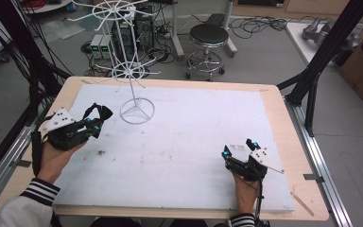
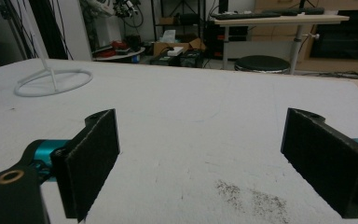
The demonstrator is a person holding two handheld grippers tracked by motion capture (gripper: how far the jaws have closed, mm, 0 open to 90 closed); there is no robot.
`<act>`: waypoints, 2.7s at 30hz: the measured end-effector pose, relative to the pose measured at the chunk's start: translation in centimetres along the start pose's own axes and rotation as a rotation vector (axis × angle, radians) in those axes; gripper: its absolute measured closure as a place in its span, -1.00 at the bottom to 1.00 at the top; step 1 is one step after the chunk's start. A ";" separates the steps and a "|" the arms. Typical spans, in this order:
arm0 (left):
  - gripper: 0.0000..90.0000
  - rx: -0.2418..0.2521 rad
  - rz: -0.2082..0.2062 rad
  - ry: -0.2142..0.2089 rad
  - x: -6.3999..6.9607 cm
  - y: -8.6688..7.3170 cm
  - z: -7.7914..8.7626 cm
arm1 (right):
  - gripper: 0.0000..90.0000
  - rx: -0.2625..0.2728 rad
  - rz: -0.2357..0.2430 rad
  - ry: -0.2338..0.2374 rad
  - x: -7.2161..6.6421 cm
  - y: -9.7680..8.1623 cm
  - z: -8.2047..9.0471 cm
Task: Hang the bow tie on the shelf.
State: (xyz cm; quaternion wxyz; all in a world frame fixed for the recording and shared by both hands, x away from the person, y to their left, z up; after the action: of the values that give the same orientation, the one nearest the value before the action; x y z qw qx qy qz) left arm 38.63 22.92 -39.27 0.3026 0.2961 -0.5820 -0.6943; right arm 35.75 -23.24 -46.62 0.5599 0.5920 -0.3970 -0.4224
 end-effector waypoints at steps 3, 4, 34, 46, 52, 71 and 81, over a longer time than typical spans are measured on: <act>0.73 0.036 -0.006 -0.016 0.7 1.4 0.3 | -0.77 0.000 0.002 -0.001 0.0 0.0 0.0; 0.73 0.036 -0.006 -0.016 0.7 1.4 0.3 | -0.77 -0.001 -0.001 -0.001 0.0 0.0 0.0; 0.73 0.158 -0.099 -0.061 4.4 8.5 -2.2 | -0.77 -0.002 -0.007 -0.001 0.0 0.0 0.0; 0.73 0.128 -0.106 -0.072 4.9 7.8 -4.2 | -0.77 -0.002 -0.008 0.000 0.0 0.0 0.0; 0.73 0.112 -0.097 -0.075 4.8 7.2 -5.4 | -0.77 0.000 -0.005 0.000 0.0 0.0 0.0; 0.72 0.059 -0.013 -0.064 3.1 4.6 -8.0 | -0.77 0.001 -0.012 -0.002 0.1 0.0 0.0; 0.71 0.057 0.052 -0.067 2.2 3.1 -8.2 | -0.77 0.002 -0.010 -0.002 0.1 0.0 0.0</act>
State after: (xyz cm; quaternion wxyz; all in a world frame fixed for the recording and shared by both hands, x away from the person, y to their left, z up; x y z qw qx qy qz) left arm 43.68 15.64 -37.57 0.2921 0.2660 -0.6189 -0.6789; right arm 35.77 -23.32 -46.61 0.5568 0.5941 -0.3952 -0.4253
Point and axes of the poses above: each handheld gripper's, and its own axes: z roughly backward along the jaws, y roughly out of its top, x roughly to its right, the point moved 9 cm from there along -z, roughly forward along the jaws, and after that the axes turned 11 degrees about x, right-handed, at the moved point
